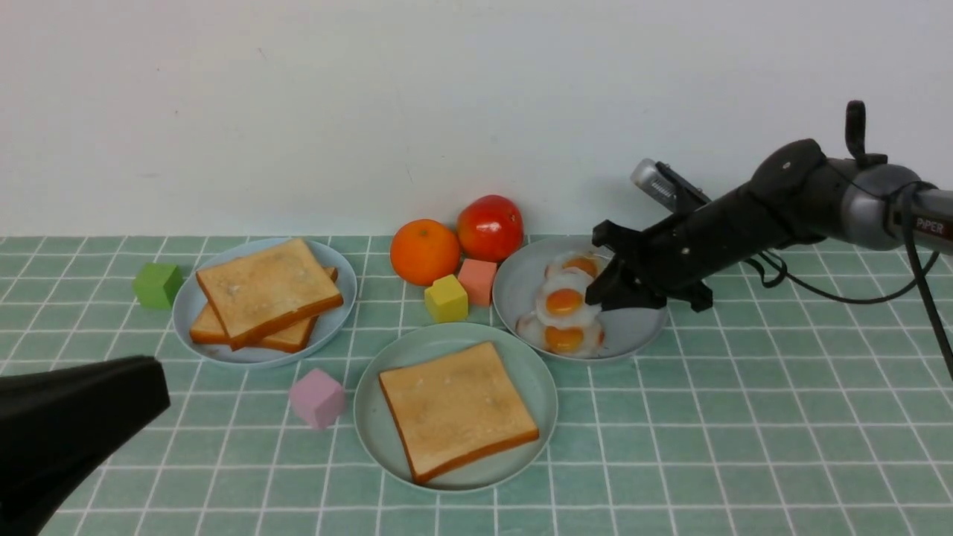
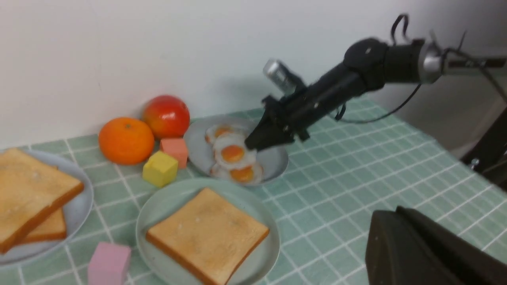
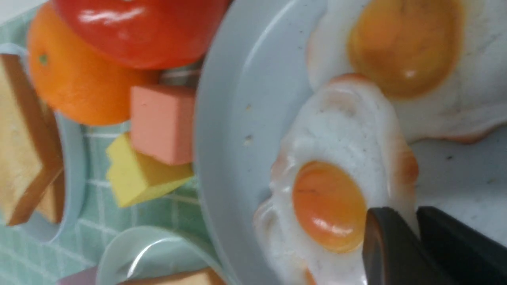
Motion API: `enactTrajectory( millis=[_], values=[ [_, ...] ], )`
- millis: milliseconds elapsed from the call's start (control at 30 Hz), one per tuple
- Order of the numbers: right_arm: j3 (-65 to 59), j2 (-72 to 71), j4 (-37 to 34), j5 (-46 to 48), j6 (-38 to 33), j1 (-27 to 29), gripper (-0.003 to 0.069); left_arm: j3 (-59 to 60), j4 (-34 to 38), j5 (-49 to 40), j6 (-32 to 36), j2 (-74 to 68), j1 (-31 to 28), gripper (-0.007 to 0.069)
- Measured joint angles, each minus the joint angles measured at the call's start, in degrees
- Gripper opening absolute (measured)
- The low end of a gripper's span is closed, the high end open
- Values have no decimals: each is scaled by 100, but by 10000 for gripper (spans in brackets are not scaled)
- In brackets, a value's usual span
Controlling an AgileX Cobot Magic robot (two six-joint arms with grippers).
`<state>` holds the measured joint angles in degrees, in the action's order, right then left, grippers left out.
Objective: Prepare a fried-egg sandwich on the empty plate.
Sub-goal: Use the right arm to grab a fried egg, then use the right arm to place the fried egg on the slice of bread in the middle
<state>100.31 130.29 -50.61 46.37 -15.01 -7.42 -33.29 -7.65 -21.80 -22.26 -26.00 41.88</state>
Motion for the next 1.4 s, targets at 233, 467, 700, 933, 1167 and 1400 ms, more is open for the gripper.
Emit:
enactTrajectory(
  millis=[233,467,700,933,1167,1400],
  values=[
    [-7,-872,-101,278,-361,-5,48,5,-40,-462,-18,0,0,-10],
    [-79,-1754,141,1249,-415,-136,48,5,-259,-494,-18,0,0,-8],
    [-991,-2059,76,1420,-415,-1434,48,5,-713,-500,-18,0,0,-4],
    [-1237,-1636,-181,737,-415,-2028,48,5,-1002,-500,-18,0,0,-1],
    [-1247,-1179,-555,376,-415,-1924,48,5,-1021,-670,-18,0,0,3],
    [-1247,-1104,-598,358,-416,-1736,48,5,-1026,-778,-18,0,0,4]
  ],
)
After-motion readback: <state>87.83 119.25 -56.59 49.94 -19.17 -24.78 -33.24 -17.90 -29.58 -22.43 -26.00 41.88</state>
